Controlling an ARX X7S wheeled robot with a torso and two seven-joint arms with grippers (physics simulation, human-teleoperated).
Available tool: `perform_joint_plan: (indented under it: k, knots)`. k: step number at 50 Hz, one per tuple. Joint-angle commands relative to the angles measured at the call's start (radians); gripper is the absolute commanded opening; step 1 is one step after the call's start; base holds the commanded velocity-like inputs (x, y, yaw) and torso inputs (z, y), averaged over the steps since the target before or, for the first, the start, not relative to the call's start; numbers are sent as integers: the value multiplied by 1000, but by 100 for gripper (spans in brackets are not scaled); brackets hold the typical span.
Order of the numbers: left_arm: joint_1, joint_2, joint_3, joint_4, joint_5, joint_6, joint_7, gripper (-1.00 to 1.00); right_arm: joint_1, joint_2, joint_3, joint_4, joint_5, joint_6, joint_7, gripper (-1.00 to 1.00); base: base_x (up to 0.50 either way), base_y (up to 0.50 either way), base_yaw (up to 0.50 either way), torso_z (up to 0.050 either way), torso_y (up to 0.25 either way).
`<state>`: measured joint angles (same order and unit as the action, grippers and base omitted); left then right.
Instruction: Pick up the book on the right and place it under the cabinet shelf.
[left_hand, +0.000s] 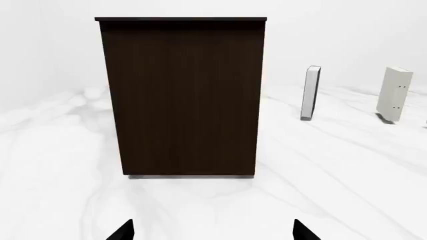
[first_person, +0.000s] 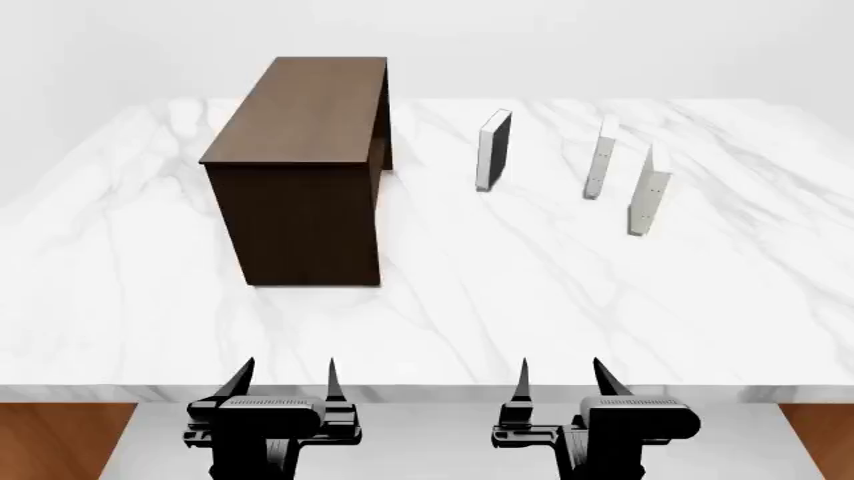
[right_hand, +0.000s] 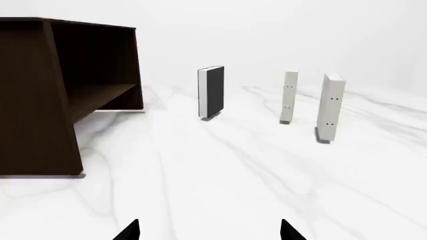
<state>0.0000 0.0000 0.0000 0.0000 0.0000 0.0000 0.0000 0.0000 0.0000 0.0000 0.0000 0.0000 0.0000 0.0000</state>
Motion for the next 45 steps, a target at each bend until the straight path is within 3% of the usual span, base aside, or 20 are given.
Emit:
perform_joint_plan:
  k: [1,11,20,32,45]
  knots:
    - [0,-18,17,23,-14,-17,-18,100,0,18,-22,-29,14,23,16,100,0,0,0,0,0]
    - [-43,-69,34,365,-44,-298,-39,100,81,73,-30,-401,83,382,18,100,0,0,0,0,0]
    - [-171,-107,32,592,-79,-571,-41,100,229,128,-46,-581,86,658,35,100,0,0,0,0,0]
    - [-404,-150,27,732,-114,-852,-36,100,438,190,-57,-689,101,921,16,100,0,0,0,0,0]
    - [-592,-157,23,726,-145,-991,-38,100,622,205,-31,-696,123,1037,11,100,0,0,0,0,0]
